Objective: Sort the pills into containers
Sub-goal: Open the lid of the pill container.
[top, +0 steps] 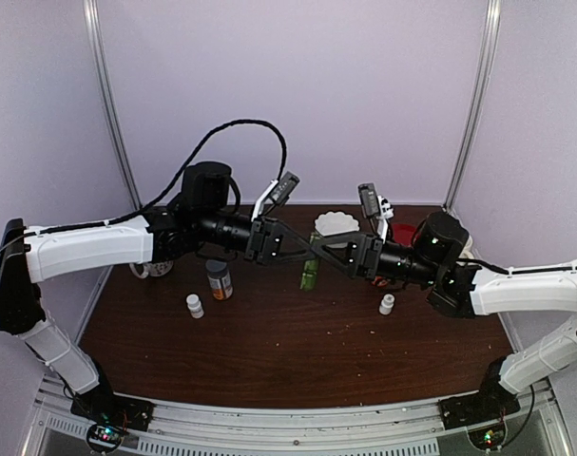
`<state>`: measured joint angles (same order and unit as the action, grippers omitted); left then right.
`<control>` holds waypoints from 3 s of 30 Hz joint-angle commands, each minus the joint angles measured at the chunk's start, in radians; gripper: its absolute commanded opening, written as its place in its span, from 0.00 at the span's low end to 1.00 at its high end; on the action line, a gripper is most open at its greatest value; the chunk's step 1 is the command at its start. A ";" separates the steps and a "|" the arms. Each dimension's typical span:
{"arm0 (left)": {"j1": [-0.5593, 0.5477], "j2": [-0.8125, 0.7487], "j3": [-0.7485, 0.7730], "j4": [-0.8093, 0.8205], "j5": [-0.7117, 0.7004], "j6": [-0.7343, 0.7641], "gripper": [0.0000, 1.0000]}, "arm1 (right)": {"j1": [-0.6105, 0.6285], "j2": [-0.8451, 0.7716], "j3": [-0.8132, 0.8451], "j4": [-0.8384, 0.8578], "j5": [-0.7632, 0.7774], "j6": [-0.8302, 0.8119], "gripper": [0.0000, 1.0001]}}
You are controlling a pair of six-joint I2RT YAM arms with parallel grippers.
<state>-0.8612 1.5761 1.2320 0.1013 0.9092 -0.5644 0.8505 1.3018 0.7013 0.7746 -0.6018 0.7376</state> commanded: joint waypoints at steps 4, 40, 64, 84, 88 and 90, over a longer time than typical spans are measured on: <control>-0.020 0.000 0.001 0.030 0.027 0.018 0.43 | -0.008 0.007 0.019 0.029 0.021 0.033 0.70; -0.022 0.033 0.023 0.048 0.020 -0.003 0.43 | -0.021 0.026 0.030 -0.076 -0.080 -0.056 0.55; -0.023 0.021 -0.100 0.067 -0.109 0.031 0.95 | -0.036 -0.012 -0.029 0.030 0.046 0.026 0.32; -0.031 -0.014 -0.149 0.198 -0.073 -0.037 0.39 | -0.036 0.002 -0.078 0.146 0.031 0.069 0.81; -0.032 -0.024 -0.152 0.200 -0.069 -0.039 0.39 | -0.042 -0.006 -0.127 0.238 0.007 0.099 0.78; -0.031 -0.029 -0.156 0.207 -0.068 -0.043 0.39 | -0.045 0.001 -0.138 0.278 -0.004 0.116 0.75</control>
<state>-0.8921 1.5871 1.0843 0.2394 0.8345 -0.6010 0.8139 1.3125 0.5934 0.9161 -0.5728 0.8124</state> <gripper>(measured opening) 0.431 0.779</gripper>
